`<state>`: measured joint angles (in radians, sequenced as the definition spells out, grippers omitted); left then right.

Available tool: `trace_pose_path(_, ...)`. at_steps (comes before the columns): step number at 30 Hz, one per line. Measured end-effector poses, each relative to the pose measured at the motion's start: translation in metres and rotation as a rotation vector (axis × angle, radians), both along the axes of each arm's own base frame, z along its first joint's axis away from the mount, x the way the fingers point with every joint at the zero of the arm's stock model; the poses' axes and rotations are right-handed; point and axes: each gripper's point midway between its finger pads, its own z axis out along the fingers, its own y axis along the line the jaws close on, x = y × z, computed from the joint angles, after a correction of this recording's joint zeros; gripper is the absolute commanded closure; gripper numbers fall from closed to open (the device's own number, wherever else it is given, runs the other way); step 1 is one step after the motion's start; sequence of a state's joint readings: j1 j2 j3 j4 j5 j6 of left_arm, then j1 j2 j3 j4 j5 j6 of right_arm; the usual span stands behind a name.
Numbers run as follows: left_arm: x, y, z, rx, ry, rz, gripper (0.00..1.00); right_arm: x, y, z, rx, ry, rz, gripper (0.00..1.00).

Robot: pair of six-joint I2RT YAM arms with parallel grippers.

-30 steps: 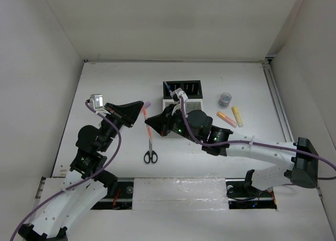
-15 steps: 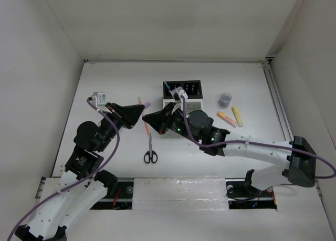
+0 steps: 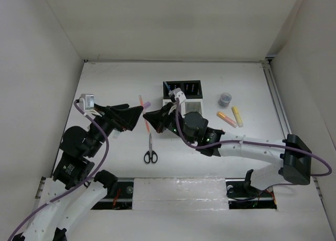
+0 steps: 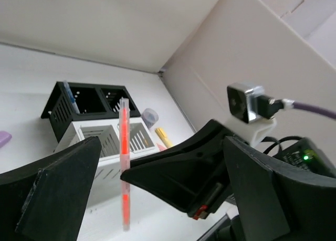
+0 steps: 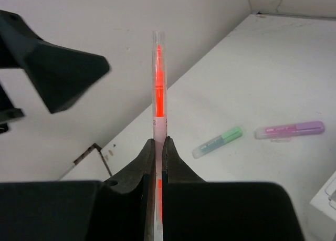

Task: Sort the stationery into containers
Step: Place the pen in the storage box.

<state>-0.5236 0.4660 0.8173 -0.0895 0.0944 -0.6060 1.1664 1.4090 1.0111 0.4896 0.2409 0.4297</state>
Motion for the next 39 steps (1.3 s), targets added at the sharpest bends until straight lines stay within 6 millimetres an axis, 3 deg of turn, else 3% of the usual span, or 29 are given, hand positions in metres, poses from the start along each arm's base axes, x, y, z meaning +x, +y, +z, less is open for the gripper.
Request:
trace_pose_path(4,-0.004,0.013,0.011,-0.009,-0.011,0.054,0.0,0.011,-0.002,-0.005,-0.049,-0.048,-0.04,1.0)
trace_pose_path(8,-0.001,0.028,0.001,0.025,0.034,0.132,0.0,0.034,-0.014,0.005,-0.076,-0.151,-0.091,1.0)
trace_pose_path(14,0.0,0.044,-0.029,0.109,0.122,0.211,0.0,0.113,-0.057,0.018,-0.175,-0.352,-0.186,1.0)
trace_pose_path(17,-0.005,0.052,-0.031,0.12,0.116,0.233,0.0,0.15,-0.062,0.018,-0.257,-0.448,-0.179,1.0)
trace_pose_path(24,-0.01,0.056,-0.029,0.13,0.089,0.236,0.0,0.218,-0.07,-0.012,-0.388,-0.511,-0.106,1.0)
trace_pose_path(31,-0.012,0.051,-0.034,0.154,0.086,0.2,0.0,0.242,-0.075,-0.06,-0.476,-0.451,-0.035,1.0)
trace_pose_path(39,-0.015,0.048,-0.036,0.16,0.078,0.179,0.0,0.243,-0.074,-0.075,-0.506,-0.436,-0.009,1.0)
